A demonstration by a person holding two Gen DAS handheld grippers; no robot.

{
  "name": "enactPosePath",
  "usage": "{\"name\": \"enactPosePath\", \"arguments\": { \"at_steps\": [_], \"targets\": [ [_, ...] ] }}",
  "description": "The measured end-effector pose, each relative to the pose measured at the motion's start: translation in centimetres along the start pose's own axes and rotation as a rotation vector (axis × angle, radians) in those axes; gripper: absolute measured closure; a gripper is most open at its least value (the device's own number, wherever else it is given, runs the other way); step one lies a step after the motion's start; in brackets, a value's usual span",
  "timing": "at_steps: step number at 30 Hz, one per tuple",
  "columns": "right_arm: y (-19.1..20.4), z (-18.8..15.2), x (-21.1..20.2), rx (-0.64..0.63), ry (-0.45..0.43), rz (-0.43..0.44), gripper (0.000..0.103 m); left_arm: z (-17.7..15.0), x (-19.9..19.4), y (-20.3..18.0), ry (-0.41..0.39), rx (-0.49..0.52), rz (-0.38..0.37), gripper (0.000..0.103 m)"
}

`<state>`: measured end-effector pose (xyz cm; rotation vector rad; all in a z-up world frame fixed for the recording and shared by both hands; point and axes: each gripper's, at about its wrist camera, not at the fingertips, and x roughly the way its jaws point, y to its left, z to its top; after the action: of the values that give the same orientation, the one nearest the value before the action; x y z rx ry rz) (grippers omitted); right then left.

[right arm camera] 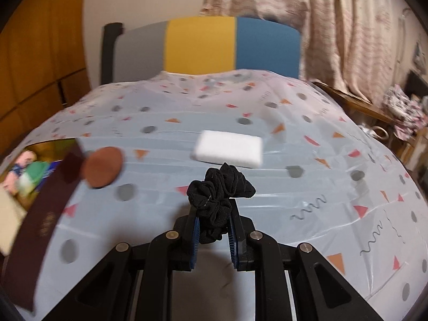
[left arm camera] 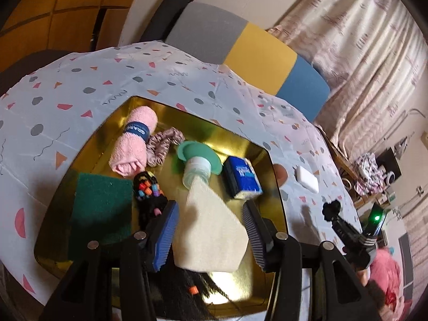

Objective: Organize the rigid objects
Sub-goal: 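Carry the cream cloth into the gold tray and open the left tool, then carry the black scrunchie into the gold tray and open the right tool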

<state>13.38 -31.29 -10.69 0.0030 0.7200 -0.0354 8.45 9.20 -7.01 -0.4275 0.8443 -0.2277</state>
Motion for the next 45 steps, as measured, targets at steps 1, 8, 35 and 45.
{"name": "enactPosePath", "arguments": {
  "at_steps": [1,8,35,45],
  "targets": [
    [0.6,-0.1,-0.6,-0.008,-0.006,0.023,0.084,-0.2,-0.1,-0.1,0.003,0.008,-0.006,0.053],
    [5.7,-1.0,-4.9,-0.034,-0.033,0.176,0.084,-1.3,-0.8,0.1,0.003,0.021,-0.026,0.053],
    [22.0,0.4,-4.6,-0.201,0.087,0.315,0.081,-0.1,-6.2,7.7,-0.149,-0.141,0.073,0.053],
    [21.8,0.7,-4.7,-0.214,0.034,0.189,0.051,-0.3,-5.8,7.5,-0.129,-0.145,0.065,0.053]
  ]
}}
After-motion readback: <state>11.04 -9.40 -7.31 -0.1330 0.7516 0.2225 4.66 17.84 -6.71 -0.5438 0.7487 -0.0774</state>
